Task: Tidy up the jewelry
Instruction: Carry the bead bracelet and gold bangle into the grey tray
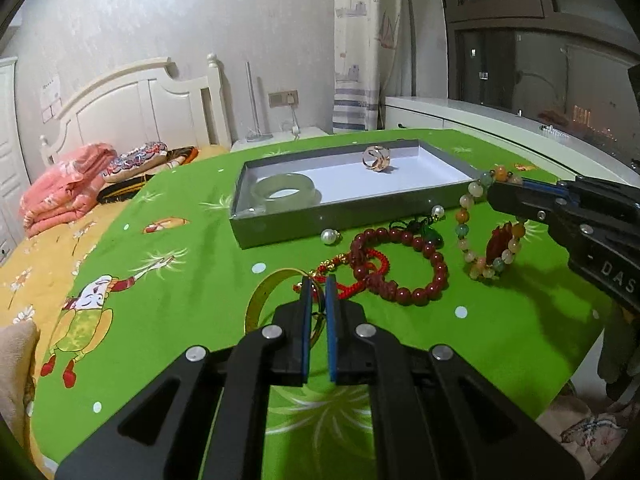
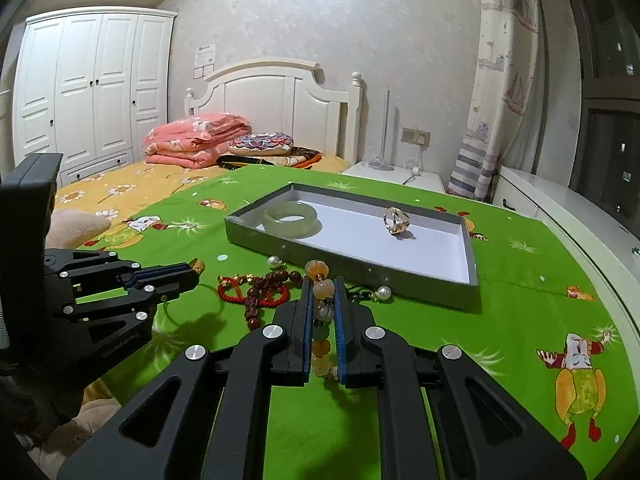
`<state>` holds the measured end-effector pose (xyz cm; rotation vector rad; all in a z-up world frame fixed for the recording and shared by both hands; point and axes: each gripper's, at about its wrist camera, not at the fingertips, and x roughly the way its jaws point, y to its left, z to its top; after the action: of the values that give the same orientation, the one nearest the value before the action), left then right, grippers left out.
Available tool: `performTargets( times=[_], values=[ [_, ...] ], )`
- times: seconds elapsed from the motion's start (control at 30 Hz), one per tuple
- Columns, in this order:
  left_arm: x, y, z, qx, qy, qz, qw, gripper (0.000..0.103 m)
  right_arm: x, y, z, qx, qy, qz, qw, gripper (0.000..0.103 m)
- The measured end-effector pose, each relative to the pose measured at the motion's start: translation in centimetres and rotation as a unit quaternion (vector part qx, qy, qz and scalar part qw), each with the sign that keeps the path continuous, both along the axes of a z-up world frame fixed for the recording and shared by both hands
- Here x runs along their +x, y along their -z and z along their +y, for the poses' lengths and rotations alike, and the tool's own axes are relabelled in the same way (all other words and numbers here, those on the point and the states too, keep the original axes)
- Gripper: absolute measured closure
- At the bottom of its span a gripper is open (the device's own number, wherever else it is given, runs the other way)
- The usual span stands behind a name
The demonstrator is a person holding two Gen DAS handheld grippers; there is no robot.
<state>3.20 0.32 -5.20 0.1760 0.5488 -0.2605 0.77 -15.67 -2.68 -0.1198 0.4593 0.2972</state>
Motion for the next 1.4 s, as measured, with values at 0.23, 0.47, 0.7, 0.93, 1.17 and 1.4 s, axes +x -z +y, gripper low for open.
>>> performTargets(
  times=[0.23,0.47,0.7,0.93,1.17,1.4],
  values=[
    [-0.8,0.3,-0.5,0.004,0.002,-0.013,0.9999,0.097,-0.5,0.2,0.0,0.006,0.0,-0.005,1.0,0.093],
    [-1.7,-0.1,-1.1,0.018,-0.003,-0.052,0.9985,0.097,-0.6,0.0,0.0,0.011,0.006,-0.014,1.0,0.093],
    [-1.0,-1.0,-1.9,0.024,0.004,-0.068,0.9974,0.097,1.0,-0.5,-0.2,0.018,0.017,-0.013,1.0,0.093],
    [1.7,-2.4,-3.0,0.031,0.008,-0.085,0.9958,0.097,4.5,-1.3,-0.7,0.015,0.038,-0.01,0.999,0.093],
    [5.4,-3.9,-3.9,0.041,0.004,-0.089,0.9952,0.097,8.1,-1.8,-0.9,0.011,0.052,-0.003,0.999,0.093],
    [9.8,-5.1,-5.2,0.041,0.0,-0.073,0.9965,0.097,12.7,-1.9,-1.4,0.014,0.072,0.023,0.997,0.093]
  ],
)
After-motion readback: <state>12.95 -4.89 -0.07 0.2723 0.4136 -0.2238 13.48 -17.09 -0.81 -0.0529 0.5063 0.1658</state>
